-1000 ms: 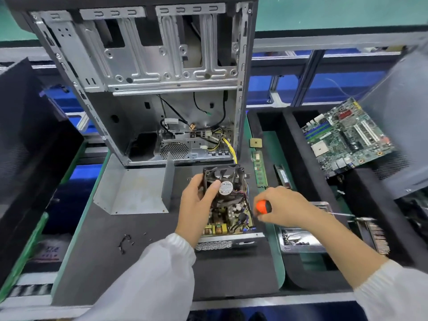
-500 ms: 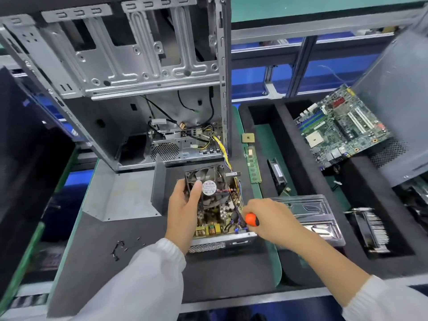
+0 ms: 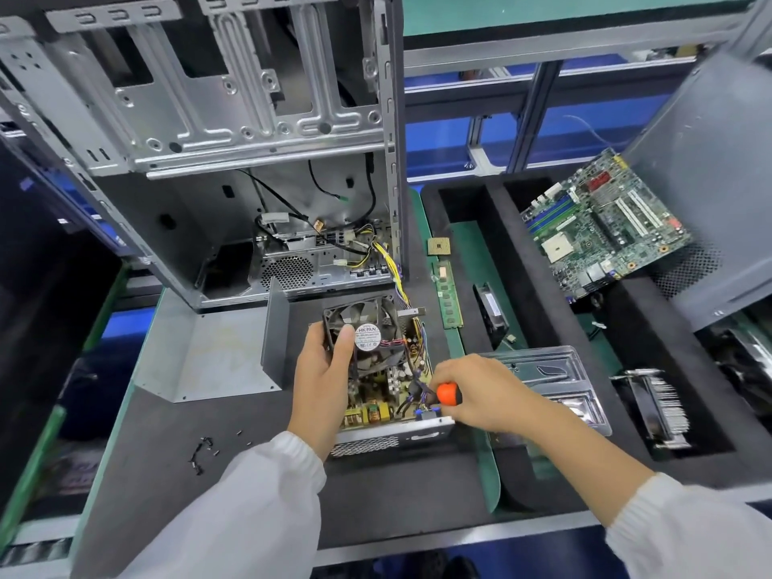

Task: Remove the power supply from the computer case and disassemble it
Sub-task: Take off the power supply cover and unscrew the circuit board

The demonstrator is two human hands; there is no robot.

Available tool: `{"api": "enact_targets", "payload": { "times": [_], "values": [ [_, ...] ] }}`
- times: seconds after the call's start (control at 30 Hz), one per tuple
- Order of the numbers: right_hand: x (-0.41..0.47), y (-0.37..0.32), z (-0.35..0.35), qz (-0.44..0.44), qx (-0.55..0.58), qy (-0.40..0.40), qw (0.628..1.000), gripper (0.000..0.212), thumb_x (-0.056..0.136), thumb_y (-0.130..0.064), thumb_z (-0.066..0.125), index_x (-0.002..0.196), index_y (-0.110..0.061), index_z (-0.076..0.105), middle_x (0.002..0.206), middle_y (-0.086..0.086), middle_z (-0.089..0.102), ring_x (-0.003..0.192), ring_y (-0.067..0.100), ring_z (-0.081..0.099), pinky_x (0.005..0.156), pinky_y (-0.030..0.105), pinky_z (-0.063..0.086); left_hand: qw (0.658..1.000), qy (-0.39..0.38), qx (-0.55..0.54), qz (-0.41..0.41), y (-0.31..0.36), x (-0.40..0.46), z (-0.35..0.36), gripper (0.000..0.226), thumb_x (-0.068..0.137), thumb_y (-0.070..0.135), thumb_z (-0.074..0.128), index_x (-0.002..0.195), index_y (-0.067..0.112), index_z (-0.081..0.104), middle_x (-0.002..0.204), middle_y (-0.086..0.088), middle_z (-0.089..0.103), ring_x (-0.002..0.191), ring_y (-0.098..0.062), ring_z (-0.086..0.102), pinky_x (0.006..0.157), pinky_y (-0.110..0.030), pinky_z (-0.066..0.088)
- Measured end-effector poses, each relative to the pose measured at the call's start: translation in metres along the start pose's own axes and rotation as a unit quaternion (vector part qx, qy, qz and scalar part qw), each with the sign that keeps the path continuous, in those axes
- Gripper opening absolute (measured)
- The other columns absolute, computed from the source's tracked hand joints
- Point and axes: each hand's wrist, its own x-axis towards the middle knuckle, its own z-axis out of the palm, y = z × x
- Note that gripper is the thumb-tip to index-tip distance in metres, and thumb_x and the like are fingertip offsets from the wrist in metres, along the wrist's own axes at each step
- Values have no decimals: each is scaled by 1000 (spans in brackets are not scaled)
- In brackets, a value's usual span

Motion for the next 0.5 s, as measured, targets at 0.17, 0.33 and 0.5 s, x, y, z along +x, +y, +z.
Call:
{"api": "enact_targets", "payload": {
  "times": [0.17, 0.33, 0.5],
  "values": [
    [1, -3, 3, -10, -26, -1, 1000, 16, 79, -23, 63, 95, -22, 66, 100, -7, 56, 89, 18, 55, 74, 36, 48, 1000, 4, 10, 9, -2, 0, 0, 15, 102, 34, 48, 90, 25, 51, 76, 26, 61, 70, 8, 53, 64, -5, 40],
    [2, -3, 1, -13, -13, 2, 1000, 7, 75, -20, 64, 79, -24, 60, 83, -8, 60, 80, 19, 55, 71, 33, 48, 999, 11, 43, 15, -1, -1, 0, 16, 101, 33, 49, 89, 23, 50, 79, 21, 62, 70, 4, 53, 65, -11, 41],
    [0, -9, -1, -15, -11, 4, 1000, 11, 77, -21, 63, 74, -27, 54, 77, -9, 56, 75, 16, 52, 67, 28, 44, 998, 15, 57, 12, -2, -1, -3, 15, 100, 33, 51, 93, 19, 51, 91, 2, 65, 80, -7, 59, 74, -23, 48]
  ]
}}
